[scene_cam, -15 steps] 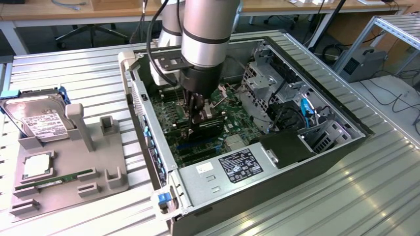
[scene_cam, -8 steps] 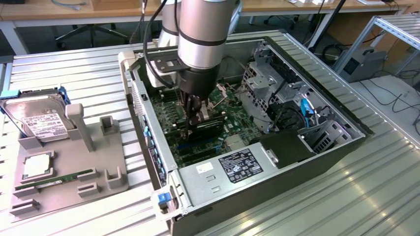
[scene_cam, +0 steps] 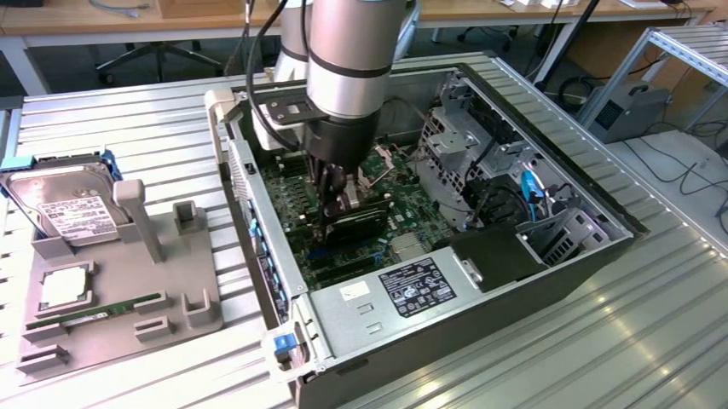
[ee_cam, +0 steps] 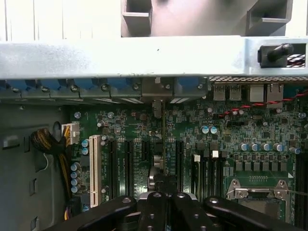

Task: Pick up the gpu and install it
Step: 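Press down on the gpu until it lock into place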

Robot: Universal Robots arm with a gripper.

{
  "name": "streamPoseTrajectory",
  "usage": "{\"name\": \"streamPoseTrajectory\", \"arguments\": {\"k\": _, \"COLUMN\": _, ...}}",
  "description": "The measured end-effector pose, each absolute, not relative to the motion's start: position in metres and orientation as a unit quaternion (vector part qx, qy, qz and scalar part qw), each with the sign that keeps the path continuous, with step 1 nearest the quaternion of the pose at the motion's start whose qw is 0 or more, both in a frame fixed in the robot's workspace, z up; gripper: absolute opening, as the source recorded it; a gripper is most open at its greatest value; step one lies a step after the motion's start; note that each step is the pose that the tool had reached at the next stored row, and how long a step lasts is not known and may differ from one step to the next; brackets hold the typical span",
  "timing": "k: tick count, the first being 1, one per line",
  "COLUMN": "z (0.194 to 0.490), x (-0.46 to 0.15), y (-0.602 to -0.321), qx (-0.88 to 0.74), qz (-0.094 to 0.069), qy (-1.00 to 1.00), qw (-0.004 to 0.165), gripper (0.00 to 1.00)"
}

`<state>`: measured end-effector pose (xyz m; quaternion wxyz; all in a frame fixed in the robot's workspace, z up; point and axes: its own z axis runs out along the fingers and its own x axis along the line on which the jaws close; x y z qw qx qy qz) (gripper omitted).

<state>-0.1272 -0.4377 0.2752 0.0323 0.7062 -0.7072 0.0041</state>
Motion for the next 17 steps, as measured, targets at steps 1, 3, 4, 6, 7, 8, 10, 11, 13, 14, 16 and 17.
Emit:
{"name": "streamPoseTrajectory", "arguments": {"k": 1, "z": 0.278, "x": -0.127, "y": -0.438, "qx": 0.706, "qz": 0.004, "qy": -0.707, "qw": 0.033, "gripper": 0.11}}
{"name": "streamPoseTrajectory", "arguments": {"k": 3, "z": 0.283, "x": -0.127, "y": -0.437, "qx": 0.706, "qz": 0.004, "qy": -0.707, "qw": 0.033, "gripper": 0.11}}
{"name": "streamPoseTrajectory", "arguments": {"k": 4, "z": 0.284, "x": -0.127, "y": -0.437, "qx": 0.706, "qz": 0.004, "qy": -0.707, "qw": 0.033, "gripper": 0.11}}
{"name": "streamPoseTrajectory", "arguments": {"k": 6, "z": 0.285, "x": -0.125, "y": -0.437, "qx": 0.706, "qz": 0.004, "qy": -0.707, "qw": 0.033, "gripper": 0.11}}
{"name": "streamPoseTrajectory", "arguments": {"k": 7, "z": 0.285, "x": -0.124, "y": -0.437, "qx": 0.706, "qz": 0.004, "qy": -0.707, "qw": 0.033, "gripper": 0.11}}
{"name": "streamPoseTrajectory", "arguments": {"k": 8, "z": 0.285, "x": -0.123, "y": -0.437, "qx": 0.706, "qz": 0.003, "qy": -0.707, "qw": 0.033, "gripper": 0.11}}
{"name": "streamPoseTrajectory", "arguments": {"k": 10, "z": 0.285, "x": -0.12, "y": -0.437, "qx": 0.706, "qz": 0.002, "qy": -0.707, "qw": 0.034, "gripper": 0.11}}
{"name": "streamPoseTrajectory", "arguments": {"k": 11, "z": 0.285, "x": -0.118, "y": -0.437, "qx": 0.706, "qz": 0.002, "qy": -0.707, "qw": 0.035, "gripper": 0.11}}
{"name": "streamPoseTrajectory", "arguments": {"k": 13, "z": 0.285, "x": -0.116, "y": -0.437, "qx": 0.706, "qz": 0.001, "qy": -0.707, "qw": 0.036, "gripper": 0.11}}
{"name": "streamPoseTrajectory", "arguments": {"k": 14, "z": 0.285, "x": -0.115, "y": -0.437, "qx": 0.706, "qz": 0.001, "qy": -0.707, "qw": 0.036, "gripper": 0.11}}
{"name": "streamPoseTrajectory", "arguments": {"k": 16, "z": 0.285, "x": -0.113, "y": -0.437, "qx": 0.706, "qz": 0.0, "qy": -0.707, "qw": 0.037, "gripper": 0.11}}
{"name": "streamPoseTrajectory", "arguments": {"k": 17, "z": 0.285, "x": -0.112, "y": -0.437, "qx": 0.706, "qz": 0.0, "qy": -0.707, "qw": 0.037, "gripper": 0.11}}
